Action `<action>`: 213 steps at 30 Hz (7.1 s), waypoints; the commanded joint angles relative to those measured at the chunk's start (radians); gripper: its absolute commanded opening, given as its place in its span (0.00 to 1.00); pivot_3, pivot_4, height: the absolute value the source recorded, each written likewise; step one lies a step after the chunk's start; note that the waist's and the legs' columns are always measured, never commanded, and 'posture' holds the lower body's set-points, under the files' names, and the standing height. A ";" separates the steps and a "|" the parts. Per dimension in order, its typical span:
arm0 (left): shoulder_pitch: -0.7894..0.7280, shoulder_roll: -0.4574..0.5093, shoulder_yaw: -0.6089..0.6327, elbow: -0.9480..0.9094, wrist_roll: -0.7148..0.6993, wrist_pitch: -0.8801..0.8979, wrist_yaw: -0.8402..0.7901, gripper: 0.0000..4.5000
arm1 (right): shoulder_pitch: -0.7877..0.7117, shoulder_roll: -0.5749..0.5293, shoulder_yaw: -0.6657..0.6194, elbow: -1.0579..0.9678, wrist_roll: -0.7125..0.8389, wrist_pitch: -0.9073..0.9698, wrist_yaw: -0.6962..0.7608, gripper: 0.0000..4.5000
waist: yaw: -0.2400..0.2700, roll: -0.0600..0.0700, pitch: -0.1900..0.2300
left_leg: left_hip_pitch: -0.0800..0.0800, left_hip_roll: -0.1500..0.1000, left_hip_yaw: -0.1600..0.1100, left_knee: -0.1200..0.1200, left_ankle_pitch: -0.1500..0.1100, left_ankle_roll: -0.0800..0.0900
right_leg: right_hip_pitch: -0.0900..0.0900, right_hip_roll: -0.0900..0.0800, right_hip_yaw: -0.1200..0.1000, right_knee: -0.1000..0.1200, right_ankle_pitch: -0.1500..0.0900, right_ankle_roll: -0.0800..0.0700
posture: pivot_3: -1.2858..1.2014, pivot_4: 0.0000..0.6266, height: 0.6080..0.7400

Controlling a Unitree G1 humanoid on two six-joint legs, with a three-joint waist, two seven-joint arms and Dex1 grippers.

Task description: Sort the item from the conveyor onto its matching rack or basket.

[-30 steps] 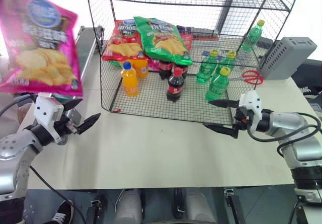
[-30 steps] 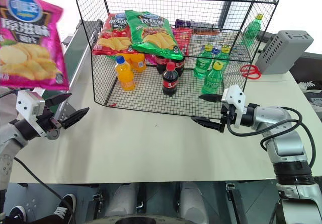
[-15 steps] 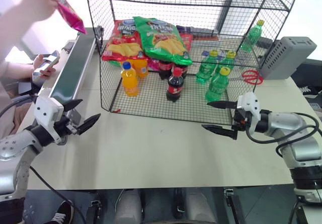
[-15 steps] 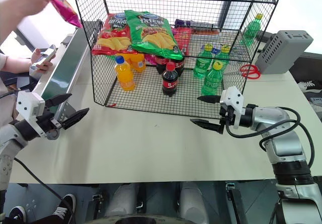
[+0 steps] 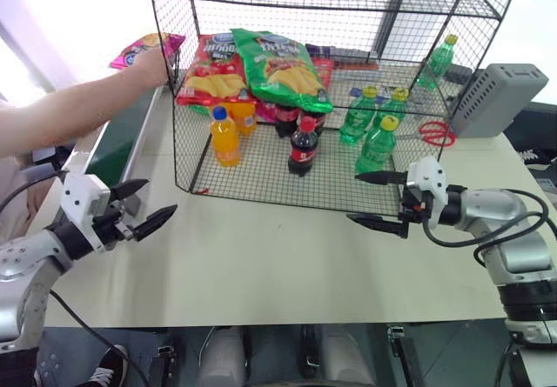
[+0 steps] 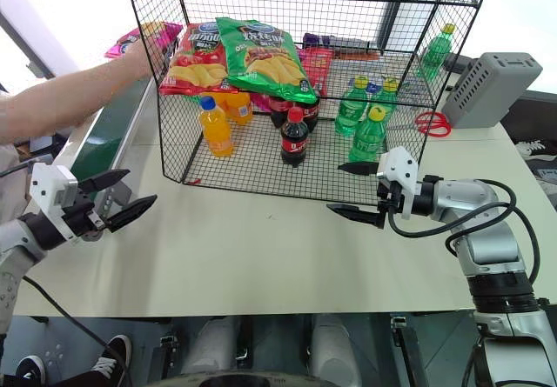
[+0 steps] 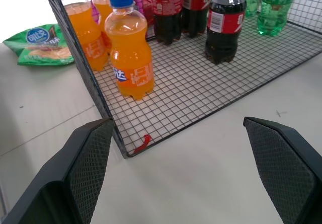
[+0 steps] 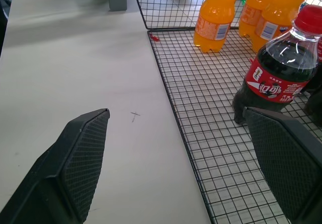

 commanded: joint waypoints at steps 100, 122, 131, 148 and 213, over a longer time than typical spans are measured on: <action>0.162 0.220 0.178 0.446 0.405 -0.864 0.303 0.01 | -0.084 0.212 0.159 -0.119 0.020 0.037 -0.063 1.00 | -0.005 -0.001 -0.001 | -0.001 0.002 0.003 -0.001 0.000 0.000 | -0.002 -0.001 -0.001 0.000 0.000 0.000 | 0.52 0.24 1.00; 0.038 0.144 0.087 -0.218 -1.289 0.385 0.100 0.01 | -0.157 0.137 0.012 -0.246 0.578 0.654 0.003 1.00 | -0.020 0.000 0.000 | 0.003 0.000 -0.001 -0.001 0.000 0.000 | 0.003 0.000 0.001 0.002 0.000 -0.001 | 0.52 0.24 1.00; -0.176 0.056 -0.064 -0.126 -1.294 0.486 0.117 0.01 | -0.220 0.175 0.052 -0.291 0.639 0.726 -0.003 1.00 | -0.022 0.000 0.000 | 0.004 0.000 -0.001 -0.001 0.000 0.000 | 0.002 0.001 0.001 0.002 0.000 0.000 | 0.52 0.24 1.00; -0.266 -0.060 -0.066 -0.052 -1.054 0.503 0.072 0.00 | -0.237 0.227 0.083 -0.288 0.628 0.737 -0.051 0.16 | -0.022 0.000 0.000 | 0.003 0.000 -0.001 -0.001 0.000 0.000 | 0.002 0.001 0.001 0.002 0.000 0.000 | 0.52 0.24 1.00; -0.240 -0.276 -0.221 -0.159 -0.388 0.178 0.044 1.00 | -0.556 -0.063 0.188 0.551 -1.006 -0.575 -0.979 0.59 | -0.025 0.001 0.001 | -0.002 -0.001 -0.001 0.000 0.003 -0.005 | -0.001 -0.001 0.001 -0.001 0.000 0.001 | 0.52 0.24 1.00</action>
